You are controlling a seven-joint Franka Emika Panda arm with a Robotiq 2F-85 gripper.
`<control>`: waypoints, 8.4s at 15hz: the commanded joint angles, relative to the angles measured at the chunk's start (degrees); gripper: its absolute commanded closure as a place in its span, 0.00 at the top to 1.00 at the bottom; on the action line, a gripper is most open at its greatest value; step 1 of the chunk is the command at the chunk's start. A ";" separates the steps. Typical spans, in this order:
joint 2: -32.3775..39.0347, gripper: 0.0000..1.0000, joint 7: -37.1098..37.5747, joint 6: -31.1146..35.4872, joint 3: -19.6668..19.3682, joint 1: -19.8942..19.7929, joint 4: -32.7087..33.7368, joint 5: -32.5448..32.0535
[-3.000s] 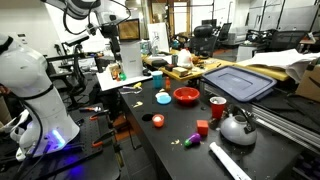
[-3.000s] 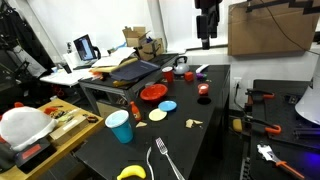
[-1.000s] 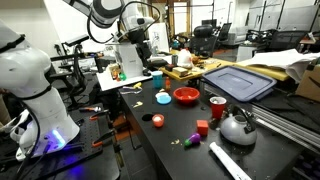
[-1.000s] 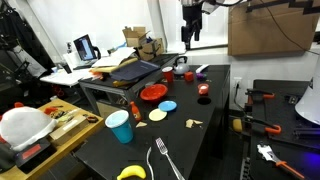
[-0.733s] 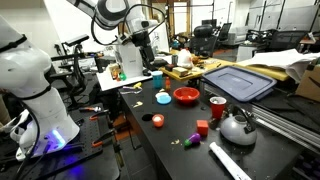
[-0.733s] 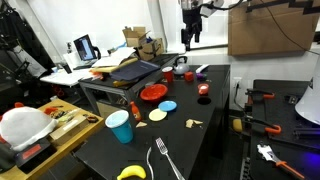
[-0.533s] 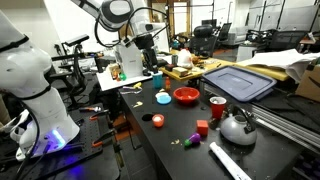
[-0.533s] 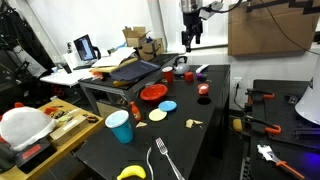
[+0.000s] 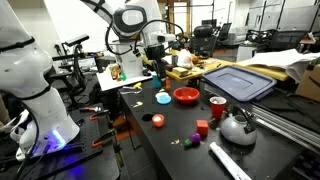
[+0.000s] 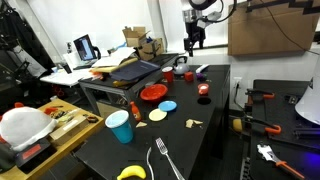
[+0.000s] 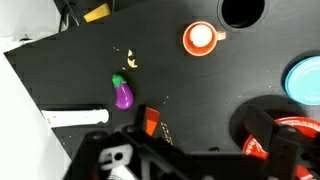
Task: Move the orange object to the left
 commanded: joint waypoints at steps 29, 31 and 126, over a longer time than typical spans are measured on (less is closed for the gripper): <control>23.74 1.00 3.02 2.28 -6.38 -1.20 19.60 11.80; 26.42 1.00 3.38 1.55 -6.69 -1.73 22.11 13.79; 24.94 0.26 -3.94 -1.69 -4.36 5.37 17.65 3.74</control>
